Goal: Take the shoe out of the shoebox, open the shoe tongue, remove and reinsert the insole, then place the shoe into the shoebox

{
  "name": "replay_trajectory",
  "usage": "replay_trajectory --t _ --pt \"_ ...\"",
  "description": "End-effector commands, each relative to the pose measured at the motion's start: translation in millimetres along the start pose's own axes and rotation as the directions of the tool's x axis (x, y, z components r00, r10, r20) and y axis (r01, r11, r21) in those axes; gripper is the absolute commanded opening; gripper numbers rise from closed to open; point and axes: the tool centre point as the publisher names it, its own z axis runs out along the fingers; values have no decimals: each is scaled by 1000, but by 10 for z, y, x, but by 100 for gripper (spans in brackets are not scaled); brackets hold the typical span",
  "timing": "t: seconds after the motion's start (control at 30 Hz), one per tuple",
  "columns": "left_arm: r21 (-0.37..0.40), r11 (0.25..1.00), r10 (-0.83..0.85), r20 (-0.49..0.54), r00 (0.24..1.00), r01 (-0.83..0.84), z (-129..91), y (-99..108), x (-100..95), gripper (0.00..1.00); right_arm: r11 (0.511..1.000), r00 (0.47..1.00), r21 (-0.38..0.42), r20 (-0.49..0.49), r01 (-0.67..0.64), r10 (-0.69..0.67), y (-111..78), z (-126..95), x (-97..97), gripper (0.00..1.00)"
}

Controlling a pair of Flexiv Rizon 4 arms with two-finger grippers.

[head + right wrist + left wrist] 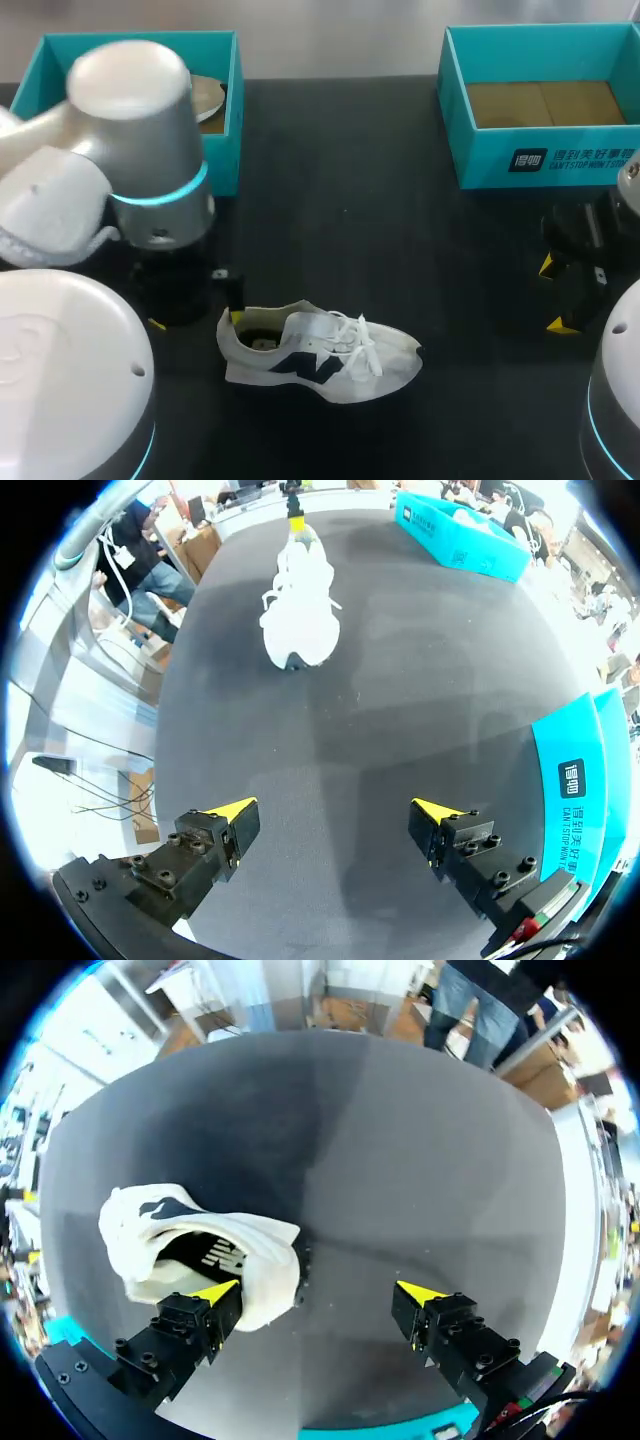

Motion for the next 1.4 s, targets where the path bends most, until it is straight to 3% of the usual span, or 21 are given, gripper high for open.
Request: replay_trajectory --t 0.03,0.2,0.37,0.5,0.93,1.1,1.33,1.4 --pt "83 994 -90 328 941 66 -245 -63 474 100 1000 1000 1 2 0 0 -2 7 10 100" --pt "106 993 -94 408 908 55 -387 -127 482 100 1000 1000 1 2 0 0 -2 7 10 100" --pt "202 976 -168 479 862 78 -406 -147 513 100 1000 1000 1 2 0 0 -2 7 10 100" --pt "325 934 -301 500 812 146 -400 -138 580 100 1000 1000 1 2 0 0 -2 7 10 100" --pt "327 934 -298 489 820 144 -401 -131 590 100 1000 1000 1 2 0 0 -2 7 10 100" --pt "611 728 -630 420 654 309 -381 31 648 100 1000 1000 1 2 0 0 -2 7 10 100" --pt "819 410 -875 228 428 402 -214 161 768 100 1000 1000 1 2 0 0 -2 7 10 100" --pt "799 309 -936 160 313 516 -143 176 795 100 1000 1000 1 2 0 0 -2 7 10 100"
